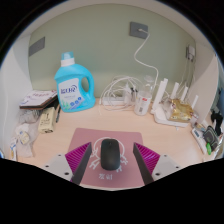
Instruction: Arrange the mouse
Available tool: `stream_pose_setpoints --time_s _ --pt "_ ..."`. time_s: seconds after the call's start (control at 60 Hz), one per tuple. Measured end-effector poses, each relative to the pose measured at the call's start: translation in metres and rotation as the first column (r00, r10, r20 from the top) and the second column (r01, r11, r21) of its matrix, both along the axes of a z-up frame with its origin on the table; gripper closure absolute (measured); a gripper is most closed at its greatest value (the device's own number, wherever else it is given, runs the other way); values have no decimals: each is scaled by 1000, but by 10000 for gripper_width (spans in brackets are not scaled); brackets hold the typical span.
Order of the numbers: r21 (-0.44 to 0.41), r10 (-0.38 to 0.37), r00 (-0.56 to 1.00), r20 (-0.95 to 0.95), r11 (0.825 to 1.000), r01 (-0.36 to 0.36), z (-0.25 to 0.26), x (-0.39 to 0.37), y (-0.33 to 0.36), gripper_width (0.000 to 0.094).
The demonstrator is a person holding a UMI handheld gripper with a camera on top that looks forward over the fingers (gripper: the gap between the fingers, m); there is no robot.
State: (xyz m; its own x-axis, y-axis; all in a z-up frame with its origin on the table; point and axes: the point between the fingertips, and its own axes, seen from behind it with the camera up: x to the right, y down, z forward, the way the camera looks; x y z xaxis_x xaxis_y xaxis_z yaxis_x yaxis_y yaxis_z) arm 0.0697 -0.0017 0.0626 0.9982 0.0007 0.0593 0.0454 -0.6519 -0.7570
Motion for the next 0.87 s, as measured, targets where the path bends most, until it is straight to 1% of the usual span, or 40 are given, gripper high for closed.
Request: stream_pose_setpoints --time_s 0.167,0.317,0.633,0.867 --pt "33 -4 1000 10 999 4 41 -6 -39 87" --pt "54 -7 1000 5 999 6 62 -14 -83 89" --pt "72 -16 1000 2 997 16 73 -18 -162 89" --pt "84 -15 1000 -3 996 15 82 -21 -182 90"
